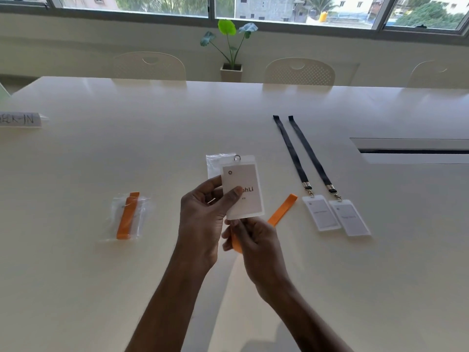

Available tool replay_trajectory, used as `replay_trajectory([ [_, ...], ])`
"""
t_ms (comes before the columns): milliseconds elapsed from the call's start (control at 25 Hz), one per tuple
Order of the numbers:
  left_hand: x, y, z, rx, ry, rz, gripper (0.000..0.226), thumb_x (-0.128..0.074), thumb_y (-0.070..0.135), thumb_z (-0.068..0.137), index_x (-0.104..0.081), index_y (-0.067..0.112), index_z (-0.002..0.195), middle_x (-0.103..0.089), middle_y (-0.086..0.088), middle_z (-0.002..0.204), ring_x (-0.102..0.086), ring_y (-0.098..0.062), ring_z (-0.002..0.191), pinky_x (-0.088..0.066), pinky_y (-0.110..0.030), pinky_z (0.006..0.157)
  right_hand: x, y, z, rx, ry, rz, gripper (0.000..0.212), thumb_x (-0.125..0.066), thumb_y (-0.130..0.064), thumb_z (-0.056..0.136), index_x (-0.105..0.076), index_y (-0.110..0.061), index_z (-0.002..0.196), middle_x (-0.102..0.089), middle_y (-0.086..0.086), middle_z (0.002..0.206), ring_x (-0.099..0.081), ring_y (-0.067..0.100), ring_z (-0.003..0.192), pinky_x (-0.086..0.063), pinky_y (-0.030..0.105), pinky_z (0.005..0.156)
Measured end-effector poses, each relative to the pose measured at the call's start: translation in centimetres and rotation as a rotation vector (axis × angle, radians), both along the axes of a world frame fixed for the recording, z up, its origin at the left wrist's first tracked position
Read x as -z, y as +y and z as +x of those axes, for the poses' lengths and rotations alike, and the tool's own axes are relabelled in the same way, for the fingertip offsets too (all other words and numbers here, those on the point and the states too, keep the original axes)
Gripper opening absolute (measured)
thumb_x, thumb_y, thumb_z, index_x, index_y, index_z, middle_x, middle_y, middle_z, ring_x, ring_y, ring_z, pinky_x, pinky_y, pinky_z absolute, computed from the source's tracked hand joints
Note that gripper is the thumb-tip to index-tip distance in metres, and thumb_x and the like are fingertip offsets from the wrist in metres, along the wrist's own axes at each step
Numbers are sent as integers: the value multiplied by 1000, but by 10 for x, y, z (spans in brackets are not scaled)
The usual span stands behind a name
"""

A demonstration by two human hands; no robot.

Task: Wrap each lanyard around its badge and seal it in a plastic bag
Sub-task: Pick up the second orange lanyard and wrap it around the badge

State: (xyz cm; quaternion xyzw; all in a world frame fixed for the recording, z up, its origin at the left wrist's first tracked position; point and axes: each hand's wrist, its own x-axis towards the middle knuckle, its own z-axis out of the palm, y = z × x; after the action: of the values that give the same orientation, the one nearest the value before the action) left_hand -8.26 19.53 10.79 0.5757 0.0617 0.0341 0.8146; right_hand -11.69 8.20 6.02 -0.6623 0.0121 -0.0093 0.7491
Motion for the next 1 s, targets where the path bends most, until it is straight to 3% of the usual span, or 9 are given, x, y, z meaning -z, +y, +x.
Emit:
replay_trajectory([
  [120, 8, -5, 1, -69, -18, 48, 36, -86, 28, 67, -79, 21, 101, -84, -2, 98, -81, -22, 93, -64, -29, 76, -2, -2, -8, 35, 29, 3, 23, -56, -14, 107, -75, -18, 97, -74, 10, 79, -71, 22, 68, -58, 25, 66],
  [360, 25, -18, 4, -177, 70, 57, 23, -87, 18, 78, -79, 17, 100, -84, -2, 96, -81, -21, 89, -65, -31, 77, -11, -12, -14, 11, 75, -4, 23, -54, -14, 108, -74, -12, 100, -74, 9, 78, -72, 21, 71, -60, 26, 70],
  [560, 33, -19, 5, -181, 98, 57, 16, -82, 16, 86, -78, 23, 100, -84, 3, 94, -78, -11, 84, -64, -26, 74, -19, -23, -21, -12, 38, -199, 21, -60, -25, 105, -76, -17, 93, -78, 2, 80, -75, 15, 77, -60, 25, 75],
  [680, 33, -18, 3, -119, 155, -31, 31, -81, 24, 81, -77, 18, 111, -83, -6, 104, -78, -24, 95, -65, -38, 81, -25, -34, -22, 16, -45, -345, 17, -70, -32, 98, -80, -24, 86, -73, -11, 98, -70, 9, 96, -54, 16, 78],
  [760, 32, -17, 4, -57, 191, -154, 35, -78, 23, 78, -76, 16, 112, -82, -11, 107, -80, -25, 92, -65, -34, 74, -32, -45, -20, 10, -128, -448, 14, -75, -34, 94, -82, -29, 83, -67, -20, 115, -61, 6, 113, -48, 13, 81],
  [920, 31, -22, 3, -16, 181, -183, 38, -78, 17, 84, -72, 11, 121, -81, -12, 109, -80, -29, 98, -65, -34, 73, -45, -67, -12, -58, -264, -519, 14, -70, -31, 97, -82, -38, 95, -74, -30, 110, -57, 5, 120, -49, 42, 99],
  [1000, 30, -28, 1, -6, 165, -151, 35, -76, 11, 90, -71, 9, 124, -81, -13, 111, -79, -32, 101, -65, -35, 76, -48, -73, -8, -100, -283, -504, 26, -62, -24, 93, -80, -41, 101, -73, -32, 110, -60, 6, 118, -51, 44, 99],
])
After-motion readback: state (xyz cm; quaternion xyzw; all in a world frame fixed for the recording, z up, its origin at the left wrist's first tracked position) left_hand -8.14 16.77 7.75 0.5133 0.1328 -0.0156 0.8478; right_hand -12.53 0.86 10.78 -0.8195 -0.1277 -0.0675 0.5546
